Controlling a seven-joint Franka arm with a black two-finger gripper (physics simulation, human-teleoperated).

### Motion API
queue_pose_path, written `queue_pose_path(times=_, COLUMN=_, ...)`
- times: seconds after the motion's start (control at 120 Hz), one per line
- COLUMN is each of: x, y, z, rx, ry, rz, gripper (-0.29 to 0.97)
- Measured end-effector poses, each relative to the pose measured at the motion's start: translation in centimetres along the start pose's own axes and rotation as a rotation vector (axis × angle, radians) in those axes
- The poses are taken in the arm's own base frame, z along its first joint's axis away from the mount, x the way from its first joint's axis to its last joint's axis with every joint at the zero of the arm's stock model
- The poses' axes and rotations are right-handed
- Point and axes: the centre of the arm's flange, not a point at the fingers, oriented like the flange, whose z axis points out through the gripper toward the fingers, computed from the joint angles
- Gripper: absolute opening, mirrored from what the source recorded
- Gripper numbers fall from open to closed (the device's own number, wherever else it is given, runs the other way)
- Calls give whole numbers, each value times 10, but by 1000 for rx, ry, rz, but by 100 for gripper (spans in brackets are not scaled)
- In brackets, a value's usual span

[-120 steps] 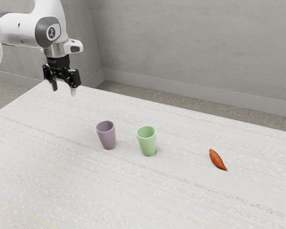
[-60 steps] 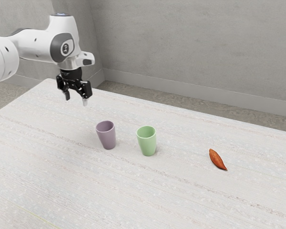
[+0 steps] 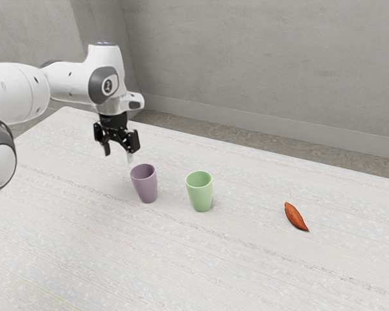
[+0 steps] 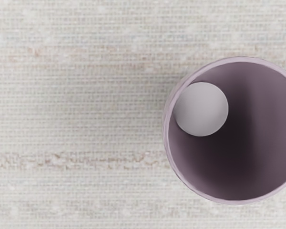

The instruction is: Place the left cup onto the right cup

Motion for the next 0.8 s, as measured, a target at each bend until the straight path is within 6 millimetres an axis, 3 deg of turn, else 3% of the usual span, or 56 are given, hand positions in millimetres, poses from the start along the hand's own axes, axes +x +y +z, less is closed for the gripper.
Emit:
queue_pose_path(times=0.392, x=14, y=7, z=39, rx=-43, ry=-12, rz=-40, gripper=66)
queue_pose_path(times=0.8, x=26, y=5, z=62, rx=-38, ry=-10, rz=-60, gripper=64)
